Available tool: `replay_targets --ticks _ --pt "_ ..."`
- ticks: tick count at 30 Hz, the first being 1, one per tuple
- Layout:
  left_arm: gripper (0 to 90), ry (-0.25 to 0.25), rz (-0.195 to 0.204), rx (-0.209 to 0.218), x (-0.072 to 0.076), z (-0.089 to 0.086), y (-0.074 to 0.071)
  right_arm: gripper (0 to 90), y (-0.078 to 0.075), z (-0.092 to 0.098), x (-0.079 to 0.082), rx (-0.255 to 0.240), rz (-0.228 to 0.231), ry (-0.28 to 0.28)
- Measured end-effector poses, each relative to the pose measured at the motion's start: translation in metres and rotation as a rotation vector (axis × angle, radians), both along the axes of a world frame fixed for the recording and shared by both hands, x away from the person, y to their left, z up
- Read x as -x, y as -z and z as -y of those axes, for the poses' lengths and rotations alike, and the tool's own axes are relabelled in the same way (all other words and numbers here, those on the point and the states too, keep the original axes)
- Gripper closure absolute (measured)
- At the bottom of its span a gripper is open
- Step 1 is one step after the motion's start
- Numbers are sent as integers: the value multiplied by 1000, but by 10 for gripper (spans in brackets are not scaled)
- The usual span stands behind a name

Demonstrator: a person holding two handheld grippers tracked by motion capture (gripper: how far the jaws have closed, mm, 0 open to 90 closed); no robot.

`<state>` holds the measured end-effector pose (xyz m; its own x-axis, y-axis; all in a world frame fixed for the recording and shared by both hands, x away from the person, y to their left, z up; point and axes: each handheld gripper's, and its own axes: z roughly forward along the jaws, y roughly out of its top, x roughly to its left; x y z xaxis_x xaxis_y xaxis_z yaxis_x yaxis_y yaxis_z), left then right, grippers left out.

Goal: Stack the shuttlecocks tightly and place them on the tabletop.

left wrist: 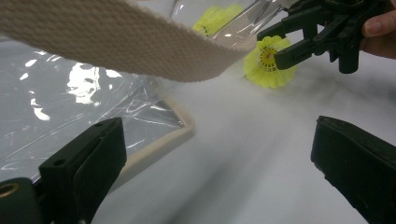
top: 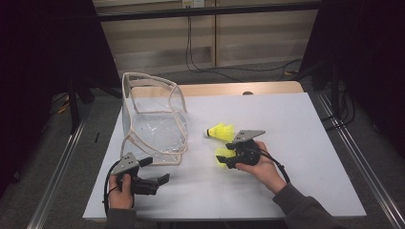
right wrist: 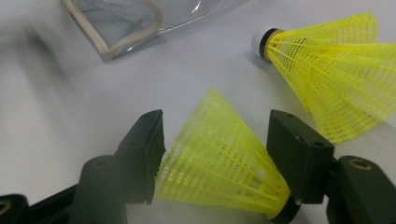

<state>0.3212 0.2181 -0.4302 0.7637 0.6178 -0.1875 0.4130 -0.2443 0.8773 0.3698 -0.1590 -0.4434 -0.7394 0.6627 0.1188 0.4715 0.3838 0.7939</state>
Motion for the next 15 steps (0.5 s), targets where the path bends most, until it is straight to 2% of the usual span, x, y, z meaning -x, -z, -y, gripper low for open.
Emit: replay_targets --ticks 8,15 --pt "36 1 1 1 0 0 0 526 -2 5 1 -6 10 -16" --pt "35 1 1 0 0 0 0 618 -7 11 1 -21 31 -12"
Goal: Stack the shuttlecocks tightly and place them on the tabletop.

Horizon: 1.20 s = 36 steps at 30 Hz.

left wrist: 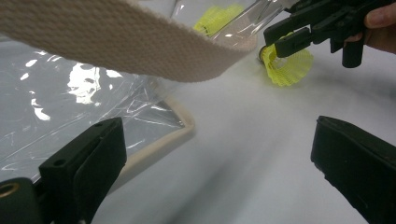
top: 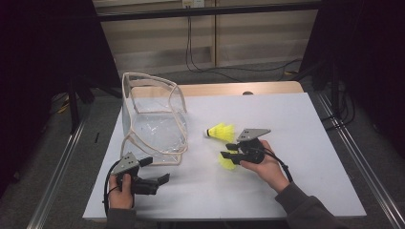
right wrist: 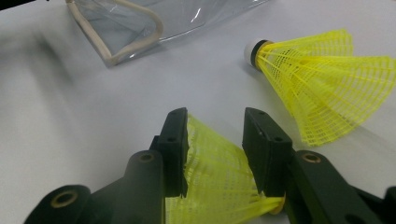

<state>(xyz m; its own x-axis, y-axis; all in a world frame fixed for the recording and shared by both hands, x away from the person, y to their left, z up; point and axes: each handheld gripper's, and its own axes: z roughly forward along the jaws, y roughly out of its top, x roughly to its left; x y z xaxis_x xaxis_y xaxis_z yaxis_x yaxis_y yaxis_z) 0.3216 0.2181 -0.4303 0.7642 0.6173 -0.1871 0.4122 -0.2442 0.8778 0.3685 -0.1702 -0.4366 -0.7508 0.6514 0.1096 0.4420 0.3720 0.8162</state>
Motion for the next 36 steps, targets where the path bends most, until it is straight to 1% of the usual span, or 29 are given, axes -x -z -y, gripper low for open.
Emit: replay_targets --ticks 5,7,12,18,21,24,29,36 --pt "36 -1 2 7 0 0 0 684 -4 5 0 -15 22 6" --pt "35 0 1 0 0 0 0 697 -6 7 0 -19 31 10" --pt "36 -1 1 1 0 0 0 734 -10 15 0 -34 44 31" --pt "35 -2 1 0 0 0 0 774 -13 26 -1 -52 52 59" --pt "35 -5 3 6 0 0 0 799 -14 31 -2 -59 60 76" --pt "35 -2 1 2 0 0 -1 811 -14 35 -1 -55 65 83" --pt "35 -5 4 8 0 0 -1 833 -15 43 -1 -69 59 104" --pt "35 -5 7 8 0 0 -1 864 -16 50 -1 -77 66 110"
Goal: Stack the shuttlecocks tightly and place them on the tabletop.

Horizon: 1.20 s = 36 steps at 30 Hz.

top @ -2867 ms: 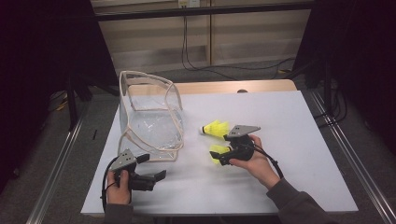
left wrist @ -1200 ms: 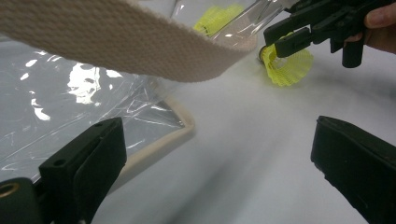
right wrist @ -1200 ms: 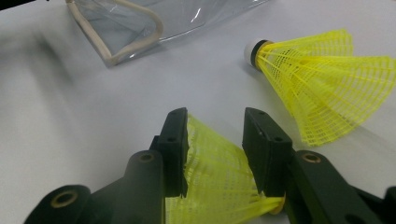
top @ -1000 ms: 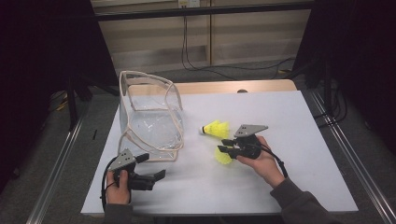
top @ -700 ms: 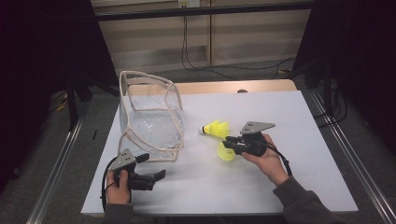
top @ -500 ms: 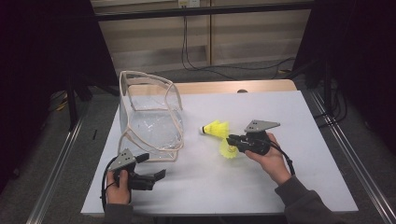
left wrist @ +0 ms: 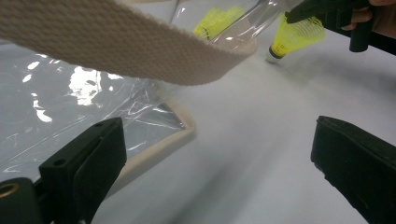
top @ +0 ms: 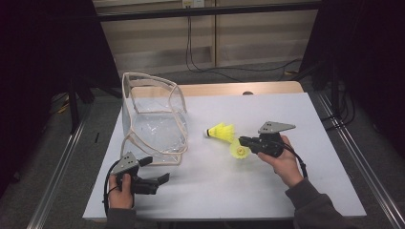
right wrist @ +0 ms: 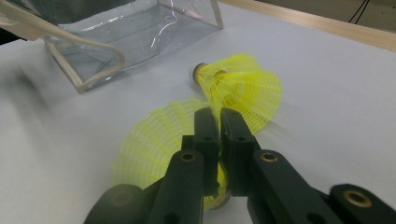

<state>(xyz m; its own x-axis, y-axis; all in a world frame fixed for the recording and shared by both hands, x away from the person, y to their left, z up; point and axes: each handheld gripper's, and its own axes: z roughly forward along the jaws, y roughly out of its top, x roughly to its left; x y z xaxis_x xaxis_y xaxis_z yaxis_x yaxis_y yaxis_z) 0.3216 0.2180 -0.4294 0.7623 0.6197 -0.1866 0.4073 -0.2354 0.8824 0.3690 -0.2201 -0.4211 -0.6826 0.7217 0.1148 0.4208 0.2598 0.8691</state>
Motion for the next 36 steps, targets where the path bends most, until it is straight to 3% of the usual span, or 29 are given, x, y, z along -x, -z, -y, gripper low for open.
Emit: replay_targets --ticks 26,36 --pt "36 2 -1 -5 0 1 0 893 -3 -1 9 -56 -2 -41" --pt "35 2 -1 -3 0 1 -1 892 2 -1 14 -53 -12 -47"
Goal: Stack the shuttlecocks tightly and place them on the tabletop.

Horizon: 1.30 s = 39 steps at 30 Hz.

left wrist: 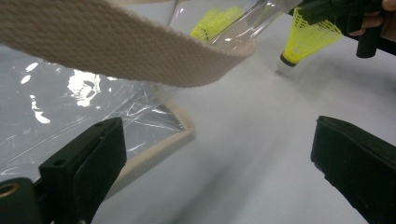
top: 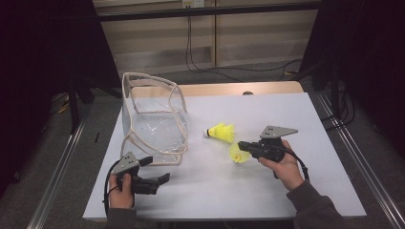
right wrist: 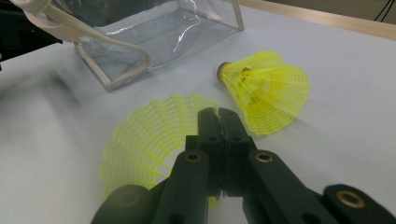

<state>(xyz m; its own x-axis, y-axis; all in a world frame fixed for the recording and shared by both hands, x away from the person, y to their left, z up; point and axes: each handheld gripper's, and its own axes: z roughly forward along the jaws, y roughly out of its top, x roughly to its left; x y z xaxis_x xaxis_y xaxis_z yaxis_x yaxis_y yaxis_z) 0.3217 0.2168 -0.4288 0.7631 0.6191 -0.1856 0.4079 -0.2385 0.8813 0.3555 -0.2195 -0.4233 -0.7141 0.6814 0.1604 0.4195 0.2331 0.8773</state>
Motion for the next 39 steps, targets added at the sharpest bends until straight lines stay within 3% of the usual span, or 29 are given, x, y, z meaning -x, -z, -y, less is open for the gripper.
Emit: replay_targets --ticks 12,26,39 --pt "36 1 0 0 0 0 0 882 5 3 2 12 -6 16" --pt "35 4 -1 -1 -1 0 0 749 2 14 2 44 30 65" --pt "36 6 -2 0 -1 1 0 720 0 18 1 50 39 89"
